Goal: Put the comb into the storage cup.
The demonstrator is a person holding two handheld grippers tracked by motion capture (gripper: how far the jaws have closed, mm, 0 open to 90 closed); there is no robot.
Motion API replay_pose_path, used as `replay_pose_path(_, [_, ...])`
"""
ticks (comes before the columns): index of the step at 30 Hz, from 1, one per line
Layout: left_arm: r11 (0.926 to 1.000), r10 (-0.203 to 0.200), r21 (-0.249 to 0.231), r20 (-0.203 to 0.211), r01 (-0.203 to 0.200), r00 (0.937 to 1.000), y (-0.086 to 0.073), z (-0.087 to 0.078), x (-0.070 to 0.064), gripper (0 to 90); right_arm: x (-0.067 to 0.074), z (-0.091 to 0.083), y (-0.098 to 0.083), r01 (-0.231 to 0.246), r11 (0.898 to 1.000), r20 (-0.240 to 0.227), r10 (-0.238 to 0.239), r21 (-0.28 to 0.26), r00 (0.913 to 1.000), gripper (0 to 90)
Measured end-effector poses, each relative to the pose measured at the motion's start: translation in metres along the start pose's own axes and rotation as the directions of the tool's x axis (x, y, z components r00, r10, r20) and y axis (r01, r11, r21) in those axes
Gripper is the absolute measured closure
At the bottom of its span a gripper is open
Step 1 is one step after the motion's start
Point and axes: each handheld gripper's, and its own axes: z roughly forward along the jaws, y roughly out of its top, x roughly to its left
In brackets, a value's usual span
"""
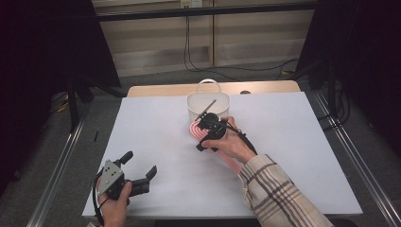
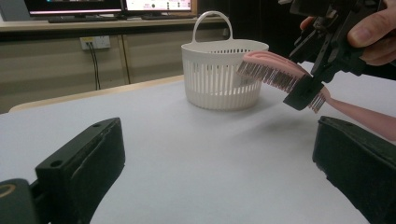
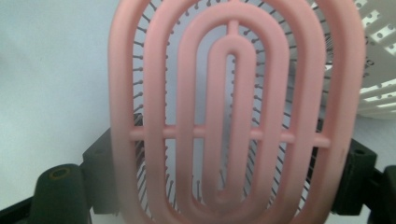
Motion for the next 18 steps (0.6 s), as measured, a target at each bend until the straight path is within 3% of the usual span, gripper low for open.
replay_pose_path(18, [1.0, 0.004, 0.004, 0.0, -0.004, 1.0, 0.0, 0.0, 0.0, 2.5, -0.008, -0.027, -0.011, -0.013, 0.996, 0.012, 0.014, -0.09, 0.9998, 19.0])
